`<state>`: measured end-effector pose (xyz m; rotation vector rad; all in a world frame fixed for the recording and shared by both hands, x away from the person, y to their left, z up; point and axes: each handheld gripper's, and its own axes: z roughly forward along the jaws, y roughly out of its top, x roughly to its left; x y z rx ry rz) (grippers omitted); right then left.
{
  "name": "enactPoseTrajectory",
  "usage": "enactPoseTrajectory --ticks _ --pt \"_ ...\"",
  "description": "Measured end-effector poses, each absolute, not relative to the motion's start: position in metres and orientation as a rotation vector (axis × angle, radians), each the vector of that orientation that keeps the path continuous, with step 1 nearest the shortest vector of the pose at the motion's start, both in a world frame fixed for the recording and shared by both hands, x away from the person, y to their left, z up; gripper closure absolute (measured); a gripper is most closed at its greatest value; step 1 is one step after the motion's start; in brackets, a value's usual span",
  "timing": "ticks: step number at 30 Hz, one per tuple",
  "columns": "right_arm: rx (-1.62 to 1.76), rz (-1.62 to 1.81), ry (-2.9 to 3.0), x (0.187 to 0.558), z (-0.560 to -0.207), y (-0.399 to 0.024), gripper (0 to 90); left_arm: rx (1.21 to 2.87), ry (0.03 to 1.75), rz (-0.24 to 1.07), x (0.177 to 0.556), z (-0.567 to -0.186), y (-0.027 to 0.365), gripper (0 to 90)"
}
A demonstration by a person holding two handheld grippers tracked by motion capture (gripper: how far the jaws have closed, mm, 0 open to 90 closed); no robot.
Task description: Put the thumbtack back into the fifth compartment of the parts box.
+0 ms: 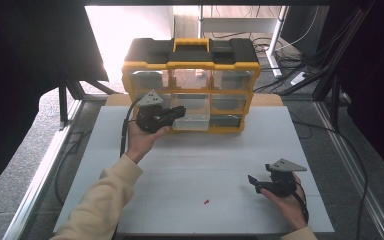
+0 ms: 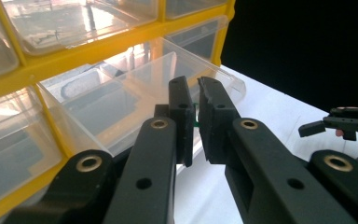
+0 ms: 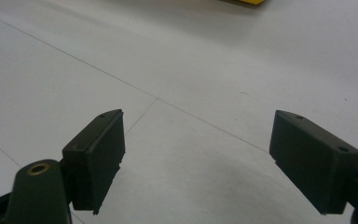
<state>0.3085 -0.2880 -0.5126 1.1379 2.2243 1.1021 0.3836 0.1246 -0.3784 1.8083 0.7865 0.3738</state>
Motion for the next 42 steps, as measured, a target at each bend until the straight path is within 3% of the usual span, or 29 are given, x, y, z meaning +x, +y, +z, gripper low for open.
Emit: enactPoseTrajectory --ticks 24,25,28,31,36,42 --pt "1.14 1.101 2.228 0.309 -0.513 -0.288 18.7 1.818 0.871 0.426 0.421 -0.376 0.123 82.8" --pt "1.138 1.1 2.227 0.309 -0.513 -0.288 18.6 1.81 0.862 0.426 0.421 -0.376 0.123 80.4" --pt "1.135 1.104 2.227 0.308 -0.513 -0.288 18.6 1.796 0.845 0.404 0.419 -0.376 0.123 57.2" --pt "1.134 1.103 2.227 0.308 -0.513 -0.288 18.6 1.794 0.827 0.366 0.414 -0.375 0.123 41.6" --pt "1.134 1.102 2.228 0.308 -0.513 -0.288 18.7 1.807 0.786 0.327 0.399 -0.375 0.124 31.6" --pt "1.135 1.096 2.226 0.308 -0.513 -0.288 18.6 1.806 0.752 0.288 0.374 -0.378 0.126 31.5"
